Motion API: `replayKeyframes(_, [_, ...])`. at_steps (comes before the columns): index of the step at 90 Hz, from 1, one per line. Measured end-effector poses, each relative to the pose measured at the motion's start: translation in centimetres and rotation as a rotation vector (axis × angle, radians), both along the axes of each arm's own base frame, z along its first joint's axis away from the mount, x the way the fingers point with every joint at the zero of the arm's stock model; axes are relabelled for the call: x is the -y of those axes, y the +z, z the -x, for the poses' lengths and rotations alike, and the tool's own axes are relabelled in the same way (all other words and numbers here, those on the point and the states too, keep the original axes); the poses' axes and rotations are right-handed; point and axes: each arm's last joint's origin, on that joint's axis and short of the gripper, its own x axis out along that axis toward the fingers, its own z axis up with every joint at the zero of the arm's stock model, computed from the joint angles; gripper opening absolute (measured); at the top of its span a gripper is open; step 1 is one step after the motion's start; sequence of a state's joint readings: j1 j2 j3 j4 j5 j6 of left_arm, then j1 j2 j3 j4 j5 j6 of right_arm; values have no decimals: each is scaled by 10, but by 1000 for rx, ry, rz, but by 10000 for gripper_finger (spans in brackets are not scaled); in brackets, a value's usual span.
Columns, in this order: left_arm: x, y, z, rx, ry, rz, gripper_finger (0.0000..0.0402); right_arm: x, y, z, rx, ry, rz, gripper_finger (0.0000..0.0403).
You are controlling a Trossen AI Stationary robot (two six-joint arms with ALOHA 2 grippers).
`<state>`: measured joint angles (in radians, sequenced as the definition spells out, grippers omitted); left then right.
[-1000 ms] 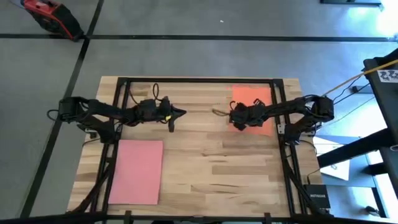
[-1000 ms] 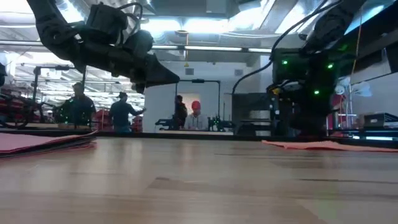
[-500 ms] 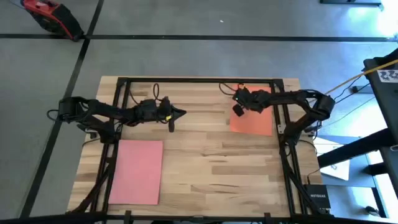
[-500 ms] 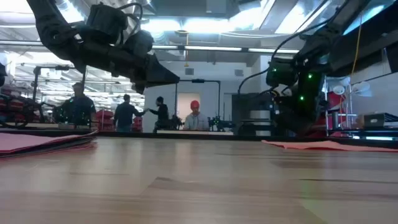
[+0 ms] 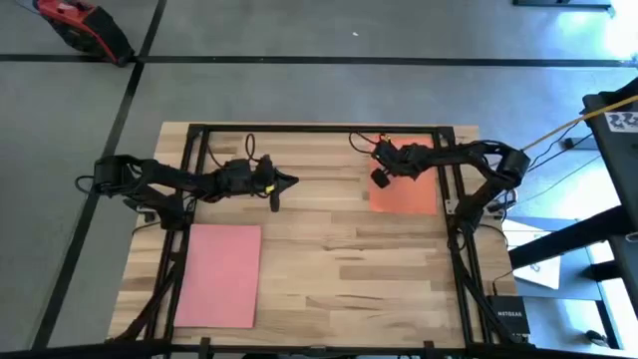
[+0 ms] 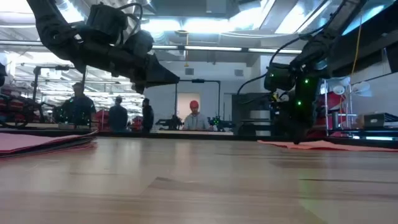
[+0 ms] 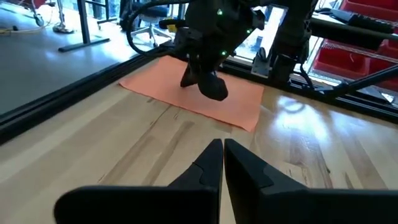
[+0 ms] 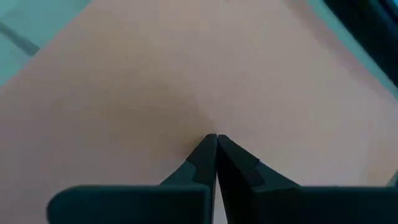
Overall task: Organize paper
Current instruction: Move the orange paper from bottom left to the top right table
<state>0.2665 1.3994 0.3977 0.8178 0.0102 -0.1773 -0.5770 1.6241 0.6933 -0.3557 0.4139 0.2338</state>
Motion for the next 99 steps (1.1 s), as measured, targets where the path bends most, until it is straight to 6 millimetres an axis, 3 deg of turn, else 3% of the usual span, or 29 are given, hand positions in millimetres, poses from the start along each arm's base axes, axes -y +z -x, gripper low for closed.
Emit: replayKeyframes(99, [0,-2,0,-23,1,12,0,-2,5,4,-4,-28,21,0])
